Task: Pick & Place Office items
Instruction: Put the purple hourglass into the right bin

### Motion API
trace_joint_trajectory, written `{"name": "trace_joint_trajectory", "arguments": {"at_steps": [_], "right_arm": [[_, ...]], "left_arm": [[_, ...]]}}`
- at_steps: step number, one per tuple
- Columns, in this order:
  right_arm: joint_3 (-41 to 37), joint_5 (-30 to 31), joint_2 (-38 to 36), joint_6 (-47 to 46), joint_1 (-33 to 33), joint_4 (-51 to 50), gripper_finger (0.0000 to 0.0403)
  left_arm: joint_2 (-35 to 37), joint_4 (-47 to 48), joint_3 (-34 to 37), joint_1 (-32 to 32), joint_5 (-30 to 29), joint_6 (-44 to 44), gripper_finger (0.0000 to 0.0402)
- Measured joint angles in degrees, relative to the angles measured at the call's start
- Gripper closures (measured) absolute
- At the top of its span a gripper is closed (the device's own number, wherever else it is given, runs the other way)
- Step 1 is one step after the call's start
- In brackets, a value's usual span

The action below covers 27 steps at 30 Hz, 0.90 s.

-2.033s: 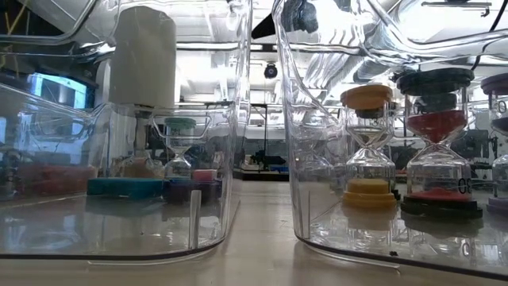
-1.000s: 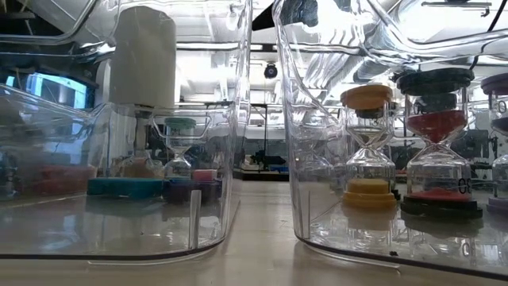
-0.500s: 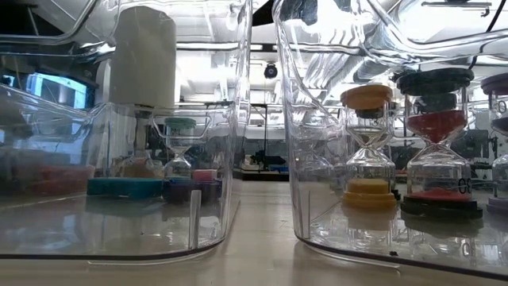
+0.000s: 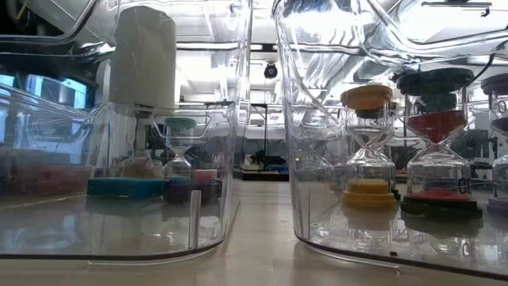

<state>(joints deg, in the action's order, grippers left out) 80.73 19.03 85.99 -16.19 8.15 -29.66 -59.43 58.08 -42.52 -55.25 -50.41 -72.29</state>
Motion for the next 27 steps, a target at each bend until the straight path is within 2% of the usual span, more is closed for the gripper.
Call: {"name": "trace_joint_trajectory", "arguments": {"at_steps": [3,6,11,16,21,27], "right_arm": [[0.0,7.9,-1.0,-0.3,-2.6,-6.3,0.0055],[-0.1,10.9,-1.5,-2.7,-6.3,-12.3,0.0055],[-0.1,9.1,-1.3,-7.4,-12.6,-17.5,0.0055],[-0.1,9.3,-0.4,-10.9,-17.6,-20.0,0.0055],[-0.1,9.5,-0.4,-9.3,-21.2,-23.8,0.0055],[-0.1,8.0,-0.8,-10.6,-25.2,-33.2,0.0055]], "left_arm": [[5.0,-1.1,0.0,3.0,-3.2,9.3,0.0177],[9.0,-2.3,0.0,6.0,-4.9,14.4,0.0177],[12.8,-4.1,0.0,10.1,-5.0,19.0,0.0177],[13.6,-6.6,0.0,12.6,-4.8,23.4,0.0177],[13.6,-8.7,0.0,14.9,-3.2,26.4,0.0178],[13.6,-8.4,0.0,16.9,-2.7,28.9,0.0178]]}}
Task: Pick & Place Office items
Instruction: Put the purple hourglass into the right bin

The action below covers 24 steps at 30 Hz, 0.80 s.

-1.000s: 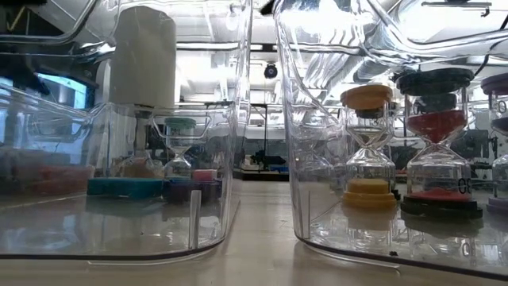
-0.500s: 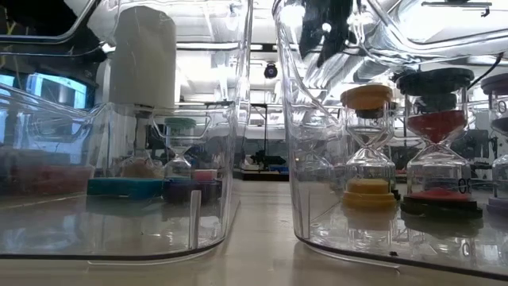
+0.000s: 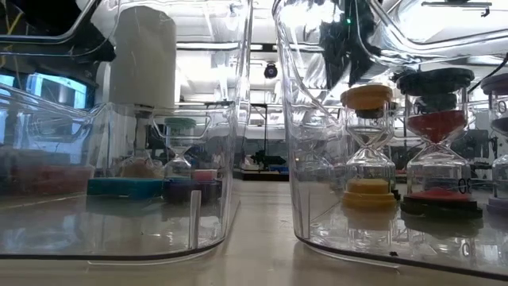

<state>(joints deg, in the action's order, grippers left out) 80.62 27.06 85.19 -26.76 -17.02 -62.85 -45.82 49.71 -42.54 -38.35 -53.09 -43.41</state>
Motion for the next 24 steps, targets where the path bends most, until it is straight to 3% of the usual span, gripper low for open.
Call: {"name": "trace_joint_trajectory", "arguments": {"at_steps": [5,9,17,24], "right_arm": [[0.0,-1.3,0.0,-0.2,-0.5,-1.2,0.0055],[0.0,-6.1,0.0,2.2,-0.5,-1.7,0.0055],[-5.5,-7.7,0.0,3.0,-0.2,0.1,0.0055],[-9.7,-8.1,0.1,2.9,0.5,5.3,0.0055]], "left_arm": [[0.0,-0.9,0.0,2.5,0.0,0.4,0.0178],[0.0,-1.8,0.0,5.4,2.3,4.0,0.0178],[0.0,-7.2,0.0,14.9,11.6,19.5,0.0178],[0.0,-14.9,0.0,29.8,24.9,36.0,0.0178]]}}
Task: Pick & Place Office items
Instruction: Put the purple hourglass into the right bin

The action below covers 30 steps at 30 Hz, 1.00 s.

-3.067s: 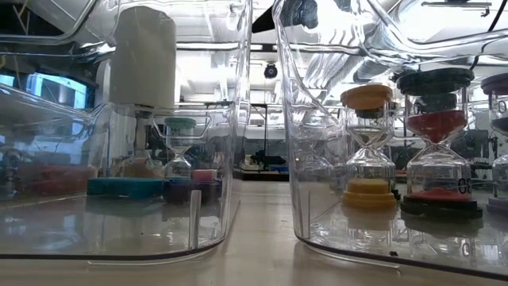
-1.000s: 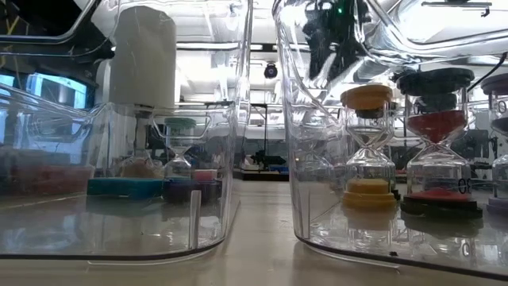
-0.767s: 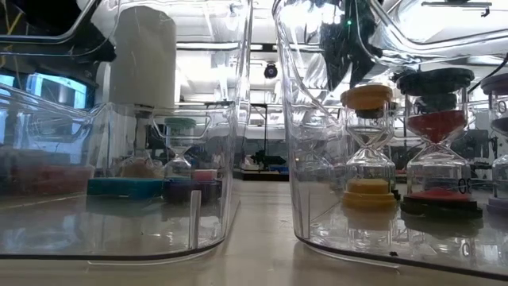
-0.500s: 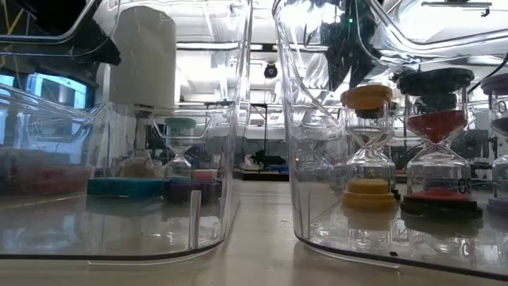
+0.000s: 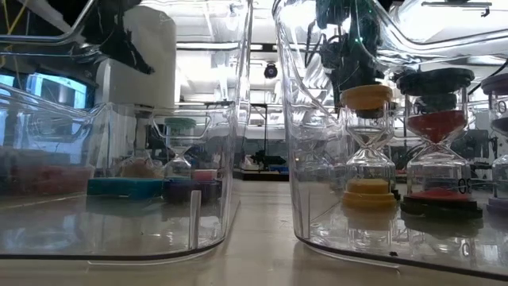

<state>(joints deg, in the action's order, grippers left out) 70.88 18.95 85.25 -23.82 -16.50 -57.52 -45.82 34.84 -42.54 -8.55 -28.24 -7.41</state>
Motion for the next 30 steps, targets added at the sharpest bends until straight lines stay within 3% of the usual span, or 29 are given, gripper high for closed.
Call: {"name": "trace_joint_trajectory", "arguments": {"at_steps": [8,14,19,30], "right_arm": [[-2.3,-5.8,0.0,1.8,0.5,4.0,0.0055],[-4.6,-7.3,0.0,4.7,-0.6,8.2,0.0055],[-6.7,-7.4,0.0,6.1,-1.6,10.4,0.0055],[-9.7,-8.4,0.0,10.5,-1.9,15.1,0.0055]], "left_arm": [[-1.1,-5.9,0.0,18.7,24.8,10.0,0.0178],[-5.1,-9.2,0.0,25.8,35.0,13.2,0.0178],[-9.4,-12.9,0.0,27.4,39.5,14.1,0.0178],[-13.2,-18.9,0.0,27.5,39.4,15.1,0.0178]]}}
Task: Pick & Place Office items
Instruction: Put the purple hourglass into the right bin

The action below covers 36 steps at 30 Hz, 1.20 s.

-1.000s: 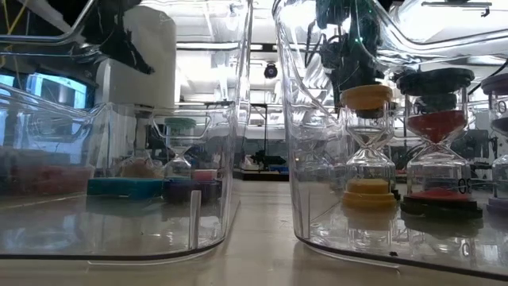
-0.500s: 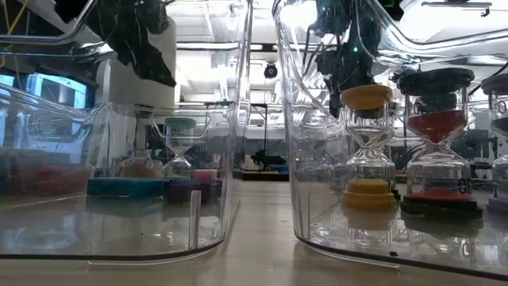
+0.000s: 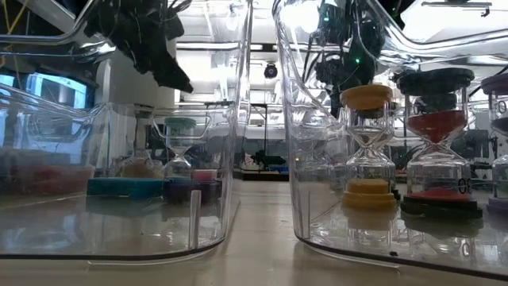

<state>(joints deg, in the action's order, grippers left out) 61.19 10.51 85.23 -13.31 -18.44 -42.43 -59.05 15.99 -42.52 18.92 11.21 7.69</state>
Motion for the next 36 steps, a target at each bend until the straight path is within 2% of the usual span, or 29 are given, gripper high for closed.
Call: {"name": "trace_joint_trajectory", "arguments": {"at_steps": [22,36], "right_arm": [[-6.1,1.3,0.5,-0.6,-0.4,7.3,0.0055],[-9.1,-1.6,0.5,-0.4,-2.3,12.4,0.0056]], "left_arm": [[0.0,-1.1,0.0,0.0,0.0,-0.2,0.0178],[0.0,-1.1,0.0,0.0,0.0,-0.2,0.0178]]}}
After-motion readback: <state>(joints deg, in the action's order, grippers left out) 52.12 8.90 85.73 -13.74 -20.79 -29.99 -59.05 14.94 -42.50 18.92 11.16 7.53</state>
